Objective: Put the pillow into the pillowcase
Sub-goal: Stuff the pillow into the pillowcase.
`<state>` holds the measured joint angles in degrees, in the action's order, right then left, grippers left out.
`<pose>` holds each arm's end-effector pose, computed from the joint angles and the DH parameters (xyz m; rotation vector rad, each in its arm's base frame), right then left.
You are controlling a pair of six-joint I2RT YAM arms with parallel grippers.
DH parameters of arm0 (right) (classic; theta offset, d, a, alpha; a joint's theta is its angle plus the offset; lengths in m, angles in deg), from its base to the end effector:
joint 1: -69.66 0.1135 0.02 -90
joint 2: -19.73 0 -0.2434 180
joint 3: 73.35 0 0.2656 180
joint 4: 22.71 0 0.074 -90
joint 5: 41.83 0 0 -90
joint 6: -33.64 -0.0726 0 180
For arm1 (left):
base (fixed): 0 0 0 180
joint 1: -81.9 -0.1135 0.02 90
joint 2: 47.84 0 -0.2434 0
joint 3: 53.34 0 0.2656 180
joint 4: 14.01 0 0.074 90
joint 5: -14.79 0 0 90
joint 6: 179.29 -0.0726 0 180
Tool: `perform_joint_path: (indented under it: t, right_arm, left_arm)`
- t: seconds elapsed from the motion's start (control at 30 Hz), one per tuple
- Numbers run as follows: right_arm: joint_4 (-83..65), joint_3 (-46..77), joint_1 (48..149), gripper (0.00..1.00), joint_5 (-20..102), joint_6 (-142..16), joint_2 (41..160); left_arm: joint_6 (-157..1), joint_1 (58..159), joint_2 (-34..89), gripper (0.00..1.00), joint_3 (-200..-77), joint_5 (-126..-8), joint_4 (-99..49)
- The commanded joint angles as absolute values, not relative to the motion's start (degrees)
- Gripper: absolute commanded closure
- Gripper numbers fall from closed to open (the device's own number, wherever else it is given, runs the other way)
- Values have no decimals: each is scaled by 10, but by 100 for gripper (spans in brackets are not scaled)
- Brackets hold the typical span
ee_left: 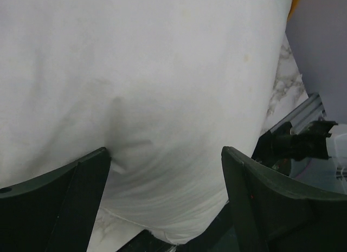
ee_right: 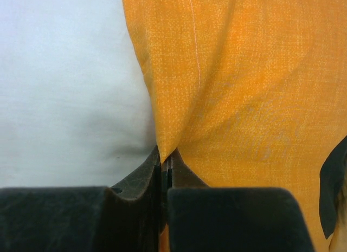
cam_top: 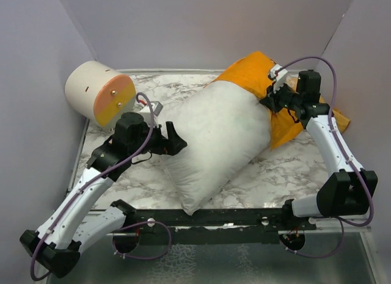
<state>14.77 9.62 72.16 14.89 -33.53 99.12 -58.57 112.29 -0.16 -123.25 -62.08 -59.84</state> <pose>0.3500 0.0552 0.2942 -0.7701 1.9339 0.4114 0.1940 -0.1329 0.3360 0.1509 2.0842 -0.8997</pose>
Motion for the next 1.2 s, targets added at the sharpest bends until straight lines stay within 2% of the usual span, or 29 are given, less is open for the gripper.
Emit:
perform_joint_path:
  t: [0.0,0.2,0.27,0.4,0.47,0.6,0.73,0.8,0.87,0.93,1.17]
  right_arm:
    - [201,119,729,99,40,-333,988]
    - [231,191,771,99,-48,-339,1028]
    - [254,246,813,99,-65,-341,1058]
    - [295,333,907,99,-61,-333,1121]
    - [302,352,944,99,-40,-325,1138]
    - [287,318,953,99,-28,-321,1143]
    - [228,228,950,97,107,-327,1108]
    - [211,205,938,79,161,-328,1088]
    - [205,197,908,62,163,-329,1065]
    - [208,200,872,51,141,-326,1043]
    - [180,184,752,23,110,-336,965]
  left_arm:
    - [-594,1136,28,14,-1191,-524,-606]
    - [-583,1156,84,12,-1137,-514,-467]
    - [-580,1156,118,16,-1140,-513,-394]
    - [-573,1156,213,57,-1183,-499,-264]
    - [-580,1156,262,73,-1232,-497,-246]
    - [-606,1143,312,80,-1278,-540,-219]
    - [-598,1096,338,79,-1258,-531,-189]
    - [-594,1080,338,76,-1230,-525,-177]
    - [-592,1066,330,72,-1207,-519,-176]
    - [-592,1055,313,68,-1185,-514,-180]
    - [-647,1015,212,29,-1187,-551,-294]
